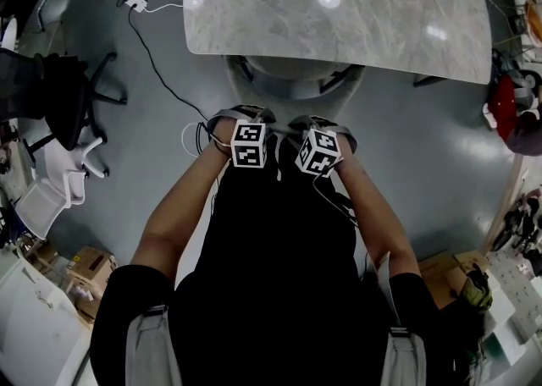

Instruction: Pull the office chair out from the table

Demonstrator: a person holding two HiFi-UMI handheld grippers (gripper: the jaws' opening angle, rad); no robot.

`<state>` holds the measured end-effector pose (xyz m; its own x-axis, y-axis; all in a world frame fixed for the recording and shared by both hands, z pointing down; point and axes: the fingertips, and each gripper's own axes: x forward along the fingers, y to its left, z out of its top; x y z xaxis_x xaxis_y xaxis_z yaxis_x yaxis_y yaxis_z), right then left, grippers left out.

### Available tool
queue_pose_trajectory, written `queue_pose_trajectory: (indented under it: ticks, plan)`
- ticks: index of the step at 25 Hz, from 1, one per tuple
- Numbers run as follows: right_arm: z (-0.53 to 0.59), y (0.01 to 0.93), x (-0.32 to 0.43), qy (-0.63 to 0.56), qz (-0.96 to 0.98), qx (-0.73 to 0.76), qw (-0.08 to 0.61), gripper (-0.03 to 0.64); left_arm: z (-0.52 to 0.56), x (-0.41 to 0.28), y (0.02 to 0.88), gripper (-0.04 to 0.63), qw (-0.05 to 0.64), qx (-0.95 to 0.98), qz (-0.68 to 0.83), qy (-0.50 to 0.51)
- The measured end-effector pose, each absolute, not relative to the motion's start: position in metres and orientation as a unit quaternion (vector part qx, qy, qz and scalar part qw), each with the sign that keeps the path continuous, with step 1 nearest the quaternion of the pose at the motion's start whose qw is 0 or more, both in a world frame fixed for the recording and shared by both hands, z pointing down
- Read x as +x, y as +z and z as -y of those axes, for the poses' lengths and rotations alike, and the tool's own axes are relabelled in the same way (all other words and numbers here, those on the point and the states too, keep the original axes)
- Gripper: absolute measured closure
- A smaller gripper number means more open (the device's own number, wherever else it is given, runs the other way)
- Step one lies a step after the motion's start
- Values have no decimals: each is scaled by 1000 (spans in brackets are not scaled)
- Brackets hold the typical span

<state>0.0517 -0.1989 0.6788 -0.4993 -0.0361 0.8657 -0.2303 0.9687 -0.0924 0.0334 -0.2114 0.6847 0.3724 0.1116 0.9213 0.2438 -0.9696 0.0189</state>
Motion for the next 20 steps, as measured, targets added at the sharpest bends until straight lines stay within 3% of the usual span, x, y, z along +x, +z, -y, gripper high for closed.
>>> queue_pose_trajectory:
  ticks: [20]
  plan:
    - [172,681,68,99,860,51,498,525,182,49,686,502,46,-826,96,-554]
